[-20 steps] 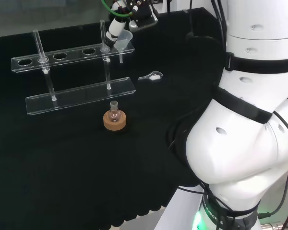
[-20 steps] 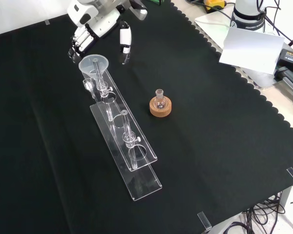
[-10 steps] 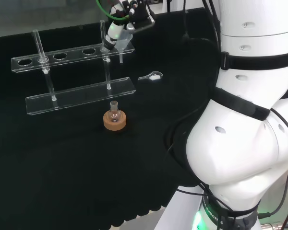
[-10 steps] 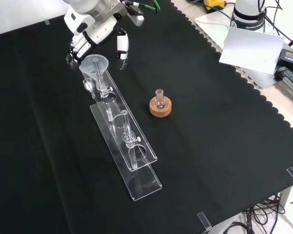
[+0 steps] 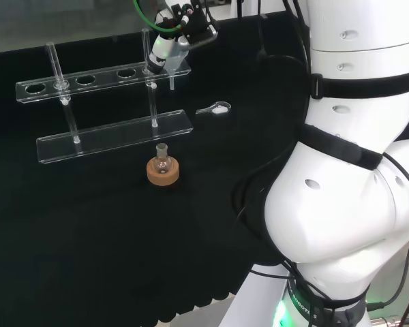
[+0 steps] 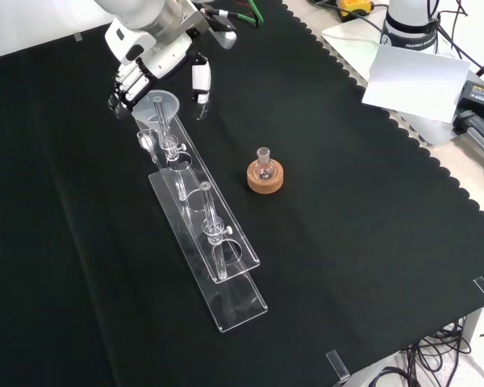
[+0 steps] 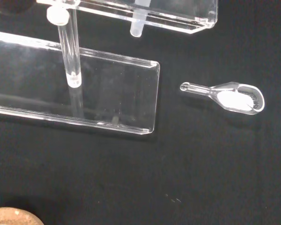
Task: Pick up the funnel from the transparent funnel stand.
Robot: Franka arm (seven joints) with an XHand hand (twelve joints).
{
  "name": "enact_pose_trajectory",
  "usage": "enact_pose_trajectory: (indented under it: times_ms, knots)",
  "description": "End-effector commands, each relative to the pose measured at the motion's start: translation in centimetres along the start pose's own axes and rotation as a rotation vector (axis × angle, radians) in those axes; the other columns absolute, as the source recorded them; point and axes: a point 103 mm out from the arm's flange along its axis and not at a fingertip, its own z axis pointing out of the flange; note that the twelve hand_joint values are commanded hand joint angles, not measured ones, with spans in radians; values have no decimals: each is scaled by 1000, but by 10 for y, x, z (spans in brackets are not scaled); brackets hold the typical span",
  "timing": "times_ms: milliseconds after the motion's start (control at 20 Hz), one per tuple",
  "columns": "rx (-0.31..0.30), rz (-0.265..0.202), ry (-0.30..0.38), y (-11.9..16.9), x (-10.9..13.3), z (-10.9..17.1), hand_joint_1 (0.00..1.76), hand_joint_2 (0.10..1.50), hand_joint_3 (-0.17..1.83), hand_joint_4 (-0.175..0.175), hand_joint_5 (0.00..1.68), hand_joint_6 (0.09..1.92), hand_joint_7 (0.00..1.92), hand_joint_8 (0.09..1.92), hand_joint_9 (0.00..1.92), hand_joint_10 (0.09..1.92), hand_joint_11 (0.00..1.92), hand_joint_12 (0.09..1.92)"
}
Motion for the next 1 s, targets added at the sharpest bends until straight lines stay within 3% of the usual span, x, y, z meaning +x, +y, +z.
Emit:
enact_pose_trajectory:
  times_ms: [50,1000]
  knots:
    - [-9,5,1,2,-1,2,634,732,186,-46,40,87,1,183,20,911,268,1501]
    - [-4,10,6,18,-7,13,678,734,252,-45,114,87,0,429,144,846,288,1481]
